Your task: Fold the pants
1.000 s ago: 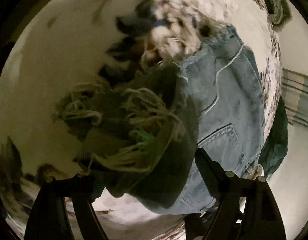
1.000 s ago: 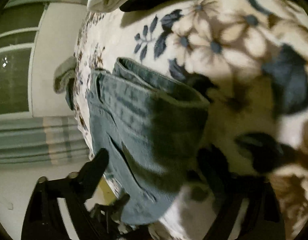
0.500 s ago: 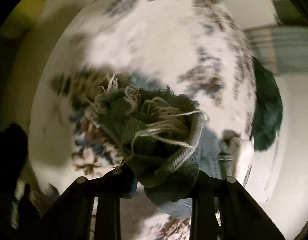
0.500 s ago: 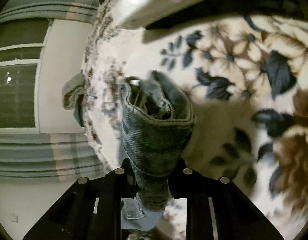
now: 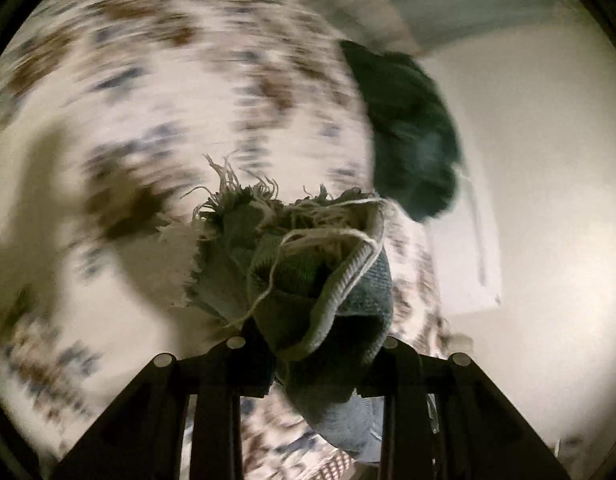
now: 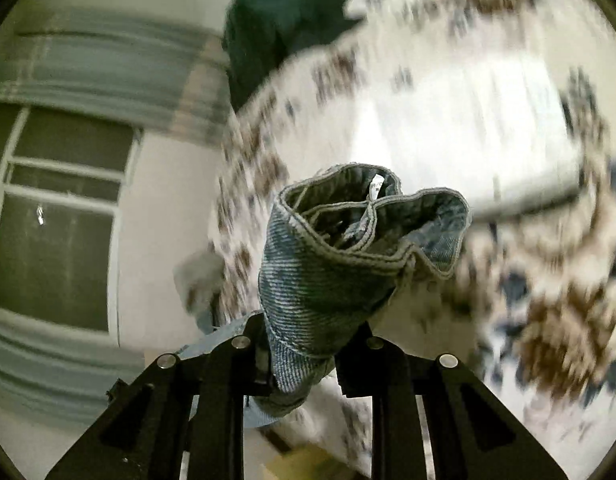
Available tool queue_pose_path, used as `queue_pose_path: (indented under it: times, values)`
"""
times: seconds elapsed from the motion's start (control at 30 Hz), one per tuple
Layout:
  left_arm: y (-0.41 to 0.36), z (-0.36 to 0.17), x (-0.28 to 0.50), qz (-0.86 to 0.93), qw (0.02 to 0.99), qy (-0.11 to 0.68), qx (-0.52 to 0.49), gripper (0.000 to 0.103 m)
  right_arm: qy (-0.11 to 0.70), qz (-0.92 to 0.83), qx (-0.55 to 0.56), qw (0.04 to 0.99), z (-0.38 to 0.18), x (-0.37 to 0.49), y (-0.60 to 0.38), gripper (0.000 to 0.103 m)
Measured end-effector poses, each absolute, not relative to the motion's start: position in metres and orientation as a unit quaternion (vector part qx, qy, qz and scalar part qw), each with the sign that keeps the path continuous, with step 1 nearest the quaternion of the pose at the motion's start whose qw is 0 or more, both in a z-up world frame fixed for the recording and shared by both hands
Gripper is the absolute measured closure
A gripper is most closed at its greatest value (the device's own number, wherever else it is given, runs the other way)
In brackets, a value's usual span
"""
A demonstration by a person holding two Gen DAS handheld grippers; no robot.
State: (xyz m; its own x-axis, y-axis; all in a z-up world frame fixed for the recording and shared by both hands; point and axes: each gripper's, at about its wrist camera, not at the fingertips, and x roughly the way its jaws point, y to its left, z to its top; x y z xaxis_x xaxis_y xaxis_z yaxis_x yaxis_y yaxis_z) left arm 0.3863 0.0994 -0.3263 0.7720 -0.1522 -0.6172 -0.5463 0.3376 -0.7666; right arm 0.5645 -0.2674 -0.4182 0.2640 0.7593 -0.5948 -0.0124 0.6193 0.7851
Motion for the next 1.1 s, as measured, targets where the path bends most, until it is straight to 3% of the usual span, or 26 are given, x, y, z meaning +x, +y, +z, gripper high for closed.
queue_pose_path:
  times: [0.17, 0.33, 0.5, 0.57, 0.9, 1.0, 1.07, 1.1]
  values:
    - [0.087, -0.325, 0.517, 0.044, 0.79, 0.314, -0.524, 0.078, 0.452, 0.232, 0.37, 0.778, -0.366, 0.645, -0.304, 0.08]
    - [0.051, -0.415, 0.606, 0.003, 0.805, 0.402, -0.437, 0.078, 0.411, 0.173, 0.39, 0.806, -0.406, 0.689, -0.343, 0.08]
    - [0.029, -0.506, 0.602, 0.006, 0.785, 0.484, -0.388, 0.078, 0.461, 0.096, 0.408, 0.783, -0.522, 0.679, -0.371, 0.08]
    - [0.025, -0.509, 0.593, 0.005, 0.787, 0.487, -0.378, 0.078, 0.466, 0.082, 0.434, 0.767, -0.554, 0.664, -0.38, 0.08]
    - [0.02, -0.497, 0.575, 0.0, 0.795, 0.505, -0.337, 0.072, 0.473, 0.087, 0.438, 0.76, -0.562, 0.654, -0.379, 0.079]
    - [0.016, -0.489, 0.569, 0.001, 0.804, 0.513, -0.301, 0.064, 0.487, 0.075, 0.419, 0.763, -0.569, 0.649, -0.388, 0.074]
    - [0.013, -0.48, 0.567, 0.024, 0.814, 0.523, -0.253, 0.039, 0.496, 0.062, 0.411, 0.762, -0.565, 0.646, -0.393, 0.066]
    - [0.012, -0.475, 0.564, 0.033, 0.819, 0.525, -0.229, 0.033, 0.499, 0.055, 0.404, 0.765, -0.561, 0.643, -0.394, 0.062]
